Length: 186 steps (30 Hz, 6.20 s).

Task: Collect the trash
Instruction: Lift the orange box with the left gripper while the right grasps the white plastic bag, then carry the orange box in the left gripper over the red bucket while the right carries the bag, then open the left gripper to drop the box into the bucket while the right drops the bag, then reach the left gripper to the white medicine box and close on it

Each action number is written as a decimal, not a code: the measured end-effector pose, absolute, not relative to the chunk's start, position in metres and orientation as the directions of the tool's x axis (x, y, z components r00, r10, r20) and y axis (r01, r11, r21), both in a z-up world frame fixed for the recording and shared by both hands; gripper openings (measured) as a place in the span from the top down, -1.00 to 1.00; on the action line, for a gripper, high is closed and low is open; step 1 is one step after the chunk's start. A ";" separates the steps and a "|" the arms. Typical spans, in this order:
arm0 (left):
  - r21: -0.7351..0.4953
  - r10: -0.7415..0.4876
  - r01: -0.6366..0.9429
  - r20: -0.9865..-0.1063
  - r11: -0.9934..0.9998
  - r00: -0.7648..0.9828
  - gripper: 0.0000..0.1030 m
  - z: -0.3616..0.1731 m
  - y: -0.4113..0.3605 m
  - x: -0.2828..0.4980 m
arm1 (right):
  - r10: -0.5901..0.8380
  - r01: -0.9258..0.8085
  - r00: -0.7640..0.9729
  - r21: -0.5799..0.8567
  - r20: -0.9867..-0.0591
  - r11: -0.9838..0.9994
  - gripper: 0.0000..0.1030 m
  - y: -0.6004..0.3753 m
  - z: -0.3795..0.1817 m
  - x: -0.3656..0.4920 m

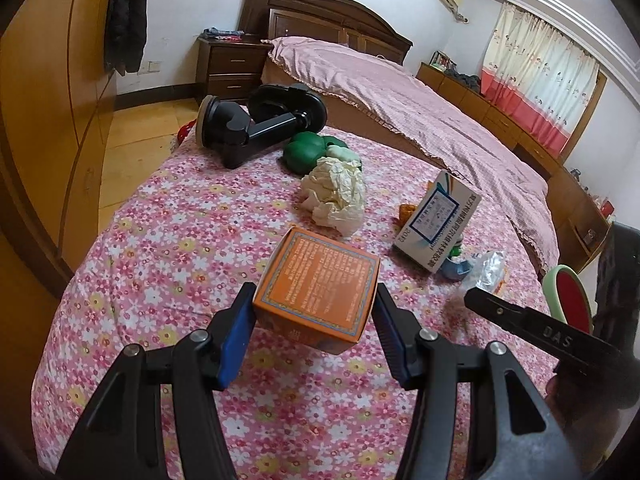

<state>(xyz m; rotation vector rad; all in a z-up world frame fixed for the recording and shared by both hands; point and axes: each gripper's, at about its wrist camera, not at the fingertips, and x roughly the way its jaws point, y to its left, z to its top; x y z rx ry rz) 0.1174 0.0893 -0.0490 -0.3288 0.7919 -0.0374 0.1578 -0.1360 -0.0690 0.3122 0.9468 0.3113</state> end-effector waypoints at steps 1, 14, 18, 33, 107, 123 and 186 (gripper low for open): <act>-0.304 -0.158 -0.086 -0.692 0.949 0.705 -0.12 -0.048 0.088 0.117 | 0.396 -0.126 0.552 0.395 -0.734 0.910 0.52 -0.138 -0.067 0.154; -0.312 -0.218 -0.004 -0.673 0.950 0.706 -0.12 -0.033 0.057 0.106 | 0.416 -0.107 0.611 0.450 -0.674 0.887 0.53 -0.187 -0.039 0.105; -0.315 -0.252 0.042 -0.664 0.948 0.704 -0.12 -0.024 0.040 0.102 | 0.397 -0.081 0.641 0.457 -0.657 0.886 0.53 -0.207 -0.031 0.093; -0.313 -0.399 0.251 -0.652 0.916 0.645 -0.12 0.006 -0.048 0.096 | 0.258 0.031 0.736 0.412 -0.626 0.911 0.53 -0.288 -0.011 0.051; -0.160 -0.507 0.619 -0.742 0.769 0.438 -0.26 -0.028 -0.339 0.163 | -0.005 0.372 0.760 0.429 -0.650 0.823 0.08 -0.506 -0.036 0.033; -0.209 -0.517 0.565 -0.718 0.798 0.465 -0.26 -0.008 -0.294 0.160 | 0.007 0.352 0.758 0.419 -0.652 0.837 0.03 -0.482 -0.034 0.029; -0.153 -0.244 0.196 -0.731 0.969 0.638 -0.26 -0.038 -0.018 0.228 | 0.204 0.211 0.664 0.442 -0.719 0.872 -0.05 -0.298 -0.048 0.111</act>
